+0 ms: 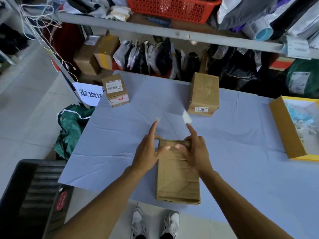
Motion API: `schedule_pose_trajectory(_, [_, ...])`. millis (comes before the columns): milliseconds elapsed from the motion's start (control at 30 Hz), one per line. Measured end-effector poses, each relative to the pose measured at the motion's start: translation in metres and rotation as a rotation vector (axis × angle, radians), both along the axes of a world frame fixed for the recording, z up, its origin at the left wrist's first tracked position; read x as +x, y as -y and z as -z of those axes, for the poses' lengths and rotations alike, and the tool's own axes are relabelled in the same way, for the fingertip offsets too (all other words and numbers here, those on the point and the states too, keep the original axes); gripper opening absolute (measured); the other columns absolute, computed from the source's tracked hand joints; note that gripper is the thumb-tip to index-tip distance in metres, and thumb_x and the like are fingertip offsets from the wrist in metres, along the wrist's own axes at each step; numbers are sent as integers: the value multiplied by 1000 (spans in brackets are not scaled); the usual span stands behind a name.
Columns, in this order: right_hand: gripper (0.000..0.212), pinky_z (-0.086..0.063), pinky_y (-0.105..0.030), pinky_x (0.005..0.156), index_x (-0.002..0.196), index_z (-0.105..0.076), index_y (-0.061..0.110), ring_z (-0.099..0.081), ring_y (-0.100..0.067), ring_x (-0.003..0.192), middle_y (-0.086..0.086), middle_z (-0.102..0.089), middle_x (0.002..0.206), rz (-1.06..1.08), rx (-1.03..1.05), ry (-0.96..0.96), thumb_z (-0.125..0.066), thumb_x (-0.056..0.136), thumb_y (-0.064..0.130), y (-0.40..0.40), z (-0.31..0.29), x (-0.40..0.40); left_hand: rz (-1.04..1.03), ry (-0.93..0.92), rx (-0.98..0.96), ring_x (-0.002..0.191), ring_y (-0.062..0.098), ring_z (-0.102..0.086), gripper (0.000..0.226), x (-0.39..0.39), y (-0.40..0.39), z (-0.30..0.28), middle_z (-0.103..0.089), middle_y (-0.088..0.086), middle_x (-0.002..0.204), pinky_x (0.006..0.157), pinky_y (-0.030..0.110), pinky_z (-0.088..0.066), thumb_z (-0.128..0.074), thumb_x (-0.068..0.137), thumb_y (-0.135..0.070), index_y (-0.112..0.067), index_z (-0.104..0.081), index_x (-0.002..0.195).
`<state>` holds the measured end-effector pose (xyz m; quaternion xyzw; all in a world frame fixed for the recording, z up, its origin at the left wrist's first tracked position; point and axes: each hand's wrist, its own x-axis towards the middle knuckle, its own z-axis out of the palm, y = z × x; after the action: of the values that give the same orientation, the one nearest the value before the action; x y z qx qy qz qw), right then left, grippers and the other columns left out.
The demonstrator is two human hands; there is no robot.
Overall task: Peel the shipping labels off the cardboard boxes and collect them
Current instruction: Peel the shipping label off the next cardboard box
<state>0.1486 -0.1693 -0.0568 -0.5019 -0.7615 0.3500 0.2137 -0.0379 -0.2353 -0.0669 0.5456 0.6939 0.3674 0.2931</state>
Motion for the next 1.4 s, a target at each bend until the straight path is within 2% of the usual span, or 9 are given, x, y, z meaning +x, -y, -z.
schedule_pose_trajectory(167, [138, -25, -32, 113, 152, 4, 36, -17, -6, 140, 18, -10, 157, -180, -178, -22, -85, 50, 62, 13, -3, 38, 310, -69, -28, 148, -1, -4, 137, 1, 32, -1, 7, -24, 160, 118, 21, -16, -83, 59, -60, -37, 16, 151])
schedule_pose_trajectory(300, [132, -32, -31, 107, 149, -1, 44, -28, -8, 134, 17, -28, 145, -105, -254, -20, -87, 50, 60, 20, 0, 39, 136, 85, -112, 136, 7, -34, 134, 14, 18, -11, -27, -11, 154, 107, 33, -40, -90, 57, -43, -55, 8, 146])
schedule_pose_trajectory(467, [108, -51, -34, 76, 149, -10, 40, -57, -16, 95, 5, -59, 99, 34, -51, 63, -67, 63, 73, -4, -7, 20, -16, -35, -95, 65, 22, -53, 122, 13, -18, -12, -53, 10, 80, 61, 39, -50, -85, 63, -49, -48, -2, 151])
schedule_pose_trajectory(567, [111, -52, -36, 86, 151, -1, 37, -59, -19, 111, 5, -60, 119, 31, -72, 5, -72, 69, 63, -6, -10, 20, -45, 3, -48, 95, 16, -60, 119, 12, -11, -12, -61, 1, 106, 77, 30, -51, -78, 68, -56, -37, 2, 154])
schedule_pose_trajectory(633, [128, -39, -33, 104, 150, 8, 42, -36, -10, 136, 10, -36, 150, -43, -140, -73, -79, 59, 62, 6, -16, 32, 38, 76, -78, 135, 8, -35, 136, 15, 13, -17, -33, -3, 150, 100, 24, -37, -85, 57, -59, -41, 12, 152])
schedule_pose_trajectory(733, [145, -19, -35, 119, 147, 18, 42, -6, -3, 145, 16, -2, 159, -259, -116, -7, -86, 48, 63, 31, -15, 47, 274, -48, -93, 147, 0, 2, 148, 20, 49, -13, 14, -21, 159, 121, 32, -17, -85, 47, -65, -41, 20, 148])
schedule_pose_trajectory(967, [139, -26, -38, 115, 153, 0, 26, -15, -20, 143, -4, -15, 155, -221, 47, 112, -76, 48, 76, 14, -3, 35, 154, -33, -121, 139, 11, -26, 146, 15, 19, -18, -21, -11, 154, 112, 36, -33, -90, 42, -62, -41, 4, 152])
schedule_pose_trajectory(1167, [111, -42, -39, 87, 149, -24, 17, -43, -27, 100, -11, -46, 116, -116, 261, 287, -51, 64, 84, -16, -1, 17, -46, -238, -99, 109, 22, -45, 109, 24, -14, -18, -54, 1, 118, 89, 40, -47, -81, 70, -47, -43, -10, 152])
schedule_pose_trajectory(1400, [46, -45, -38, 87, 130, -42, 28, -46, -30, 111, -11, -47, 123, -80, 87, 245, -62, 90, 38, -28, -63, 6, -308, -188, -131, 99, 26, -57, 18, 25, -30, -74, -46, 4, 112, 76, 29, -44, -60, 94, -24, -24, -60, 112])
